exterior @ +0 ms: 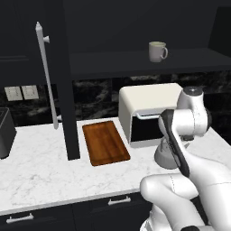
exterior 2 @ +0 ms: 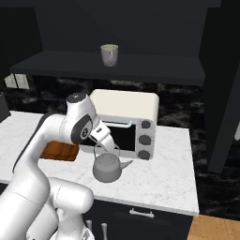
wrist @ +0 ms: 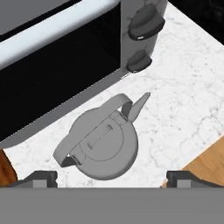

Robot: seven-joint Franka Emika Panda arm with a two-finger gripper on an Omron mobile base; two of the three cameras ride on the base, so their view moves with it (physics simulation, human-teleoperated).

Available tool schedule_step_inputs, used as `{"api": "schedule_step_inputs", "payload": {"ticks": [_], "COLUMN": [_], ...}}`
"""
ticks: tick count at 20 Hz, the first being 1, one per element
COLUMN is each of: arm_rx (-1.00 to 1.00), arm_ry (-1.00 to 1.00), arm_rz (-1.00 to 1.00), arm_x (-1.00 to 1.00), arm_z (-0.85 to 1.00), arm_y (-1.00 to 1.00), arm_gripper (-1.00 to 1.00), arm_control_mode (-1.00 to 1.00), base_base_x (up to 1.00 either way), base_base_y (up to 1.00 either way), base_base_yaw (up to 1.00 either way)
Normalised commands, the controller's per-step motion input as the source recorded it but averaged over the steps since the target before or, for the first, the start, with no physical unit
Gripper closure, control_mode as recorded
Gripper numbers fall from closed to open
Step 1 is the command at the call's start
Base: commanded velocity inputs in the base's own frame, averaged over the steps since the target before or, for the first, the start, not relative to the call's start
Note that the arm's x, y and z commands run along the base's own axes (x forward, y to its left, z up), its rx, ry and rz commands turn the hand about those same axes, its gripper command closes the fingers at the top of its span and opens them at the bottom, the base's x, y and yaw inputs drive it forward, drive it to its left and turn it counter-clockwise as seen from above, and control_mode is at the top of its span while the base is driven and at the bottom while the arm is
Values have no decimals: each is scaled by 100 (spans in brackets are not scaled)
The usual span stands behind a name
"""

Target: Pick the kettle from the counter and place it on the tray. Then pick the mug from the cabinet and place it on the tray. Then close the cabinet doors.

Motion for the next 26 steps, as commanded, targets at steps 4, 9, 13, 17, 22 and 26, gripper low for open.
{"api": "schedule_step_inputs", "payload": {"ticks": [4,9,13,17,22,26], "arm_rx": [0,0,0,0,0,0], "arm_ry": [5,11,8,5,1,0], "arm_rz": [0,0,0,0,0,0], "arm_x": [21,27,25,13,7,9], "arm_z": [-23,-18,-12,-14,-18,-17], "arm_y": [0,0,0,0,0,0], "arm_gripper": [-100,-100,-100,-100,-100,-100], "arm_control_mode": [-100,-100,-100,-100,-100,-100], "base_base_x": [0,0,0,0,0,0], "base_base_y": [0,0,0,0,0,0], "base_base_yaw": [0,0,0,0,0,0]}}
